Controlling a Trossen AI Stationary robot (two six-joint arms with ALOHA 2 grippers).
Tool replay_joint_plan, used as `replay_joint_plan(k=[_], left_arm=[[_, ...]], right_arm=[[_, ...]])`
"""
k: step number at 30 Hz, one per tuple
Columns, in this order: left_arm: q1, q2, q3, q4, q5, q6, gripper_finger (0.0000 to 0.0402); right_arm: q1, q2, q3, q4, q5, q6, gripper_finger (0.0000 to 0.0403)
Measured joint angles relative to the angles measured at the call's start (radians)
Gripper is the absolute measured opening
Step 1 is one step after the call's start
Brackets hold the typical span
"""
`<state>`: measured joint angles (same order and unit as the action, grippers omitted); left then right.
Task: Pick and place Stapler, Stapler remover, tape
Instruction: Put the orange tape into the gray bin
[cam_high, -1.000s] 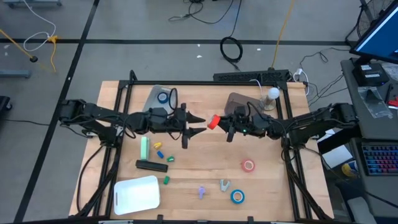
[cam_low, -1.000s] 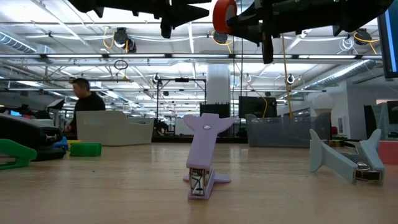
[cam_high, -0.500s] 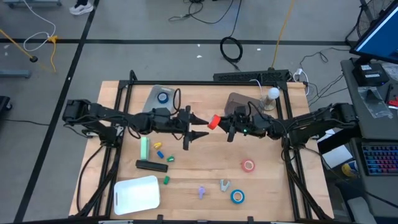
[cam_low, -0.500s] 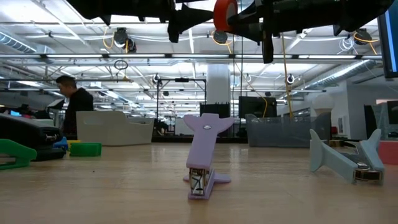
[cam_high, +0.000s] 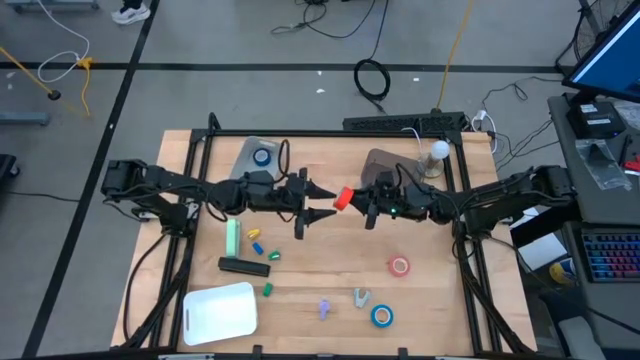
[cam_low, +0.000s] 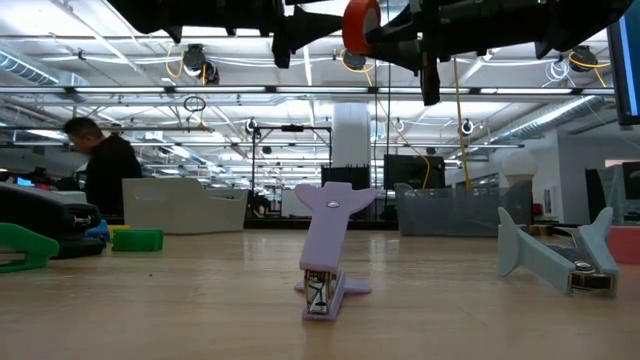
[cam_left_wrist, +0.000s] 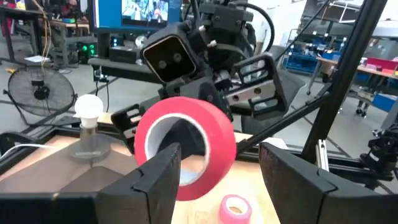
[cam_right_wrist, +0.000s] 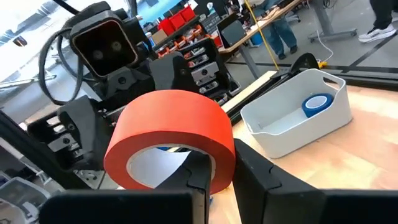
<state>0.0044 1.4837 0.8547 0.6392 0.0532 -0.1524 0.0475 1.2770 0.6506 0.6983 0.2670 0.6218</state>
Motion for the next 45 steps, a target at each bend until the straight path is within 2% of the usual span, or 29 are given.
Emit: replay_joint_plan(k=[12, 21, 26, 31, 35, 41, 45], left_arm=[[0.008, 0.009, 0.0, -0.016, 0.04, -0.063, 0.0218], [0.008, 0.012, 0.0, -0.036, 0.087, -0.147, 0.0214], [0.01, 0.015, 0.0, -0.035, 0.125, -0.167, 0.0174], [0.01, 0.015, 0.0, -0.037, 0.142, -0.157, 0.0099], [0.017, 0.015, 0.001, -0.033, 0.194, -0.139, 0.0036], [0.018, 0.016, 0.002, -0.035, 0.214, -0.136, 0.0031], [0.019, 0.016, 0.002, -0.05, 0.22, -0.138, 0.0033]], right_arm=[[0.0, 0.082, 0.001, 0.093, -0.058, 0.048, 0.0033], [-0.001, 0.08, 0.001, 0.104, -0.033, 0.064, 0.0033], [-0.001, 0.08, 0.001, 0.104, -0.037, 0.066, 0.0032], [-0.001, 0.08, 0.001, 0.106, -0.04, 0.066, 0.0032], [-0.001, 0.08, 0.001, 0.11, -0.047, 0.073, 0.0034], [0.0, 0.08, 0.001, 0.113, -0.049, 0.069, 0.0036], [-0.003, 0.076, 0.001, 0.109, -0.129, 0.028, 0.0045]])
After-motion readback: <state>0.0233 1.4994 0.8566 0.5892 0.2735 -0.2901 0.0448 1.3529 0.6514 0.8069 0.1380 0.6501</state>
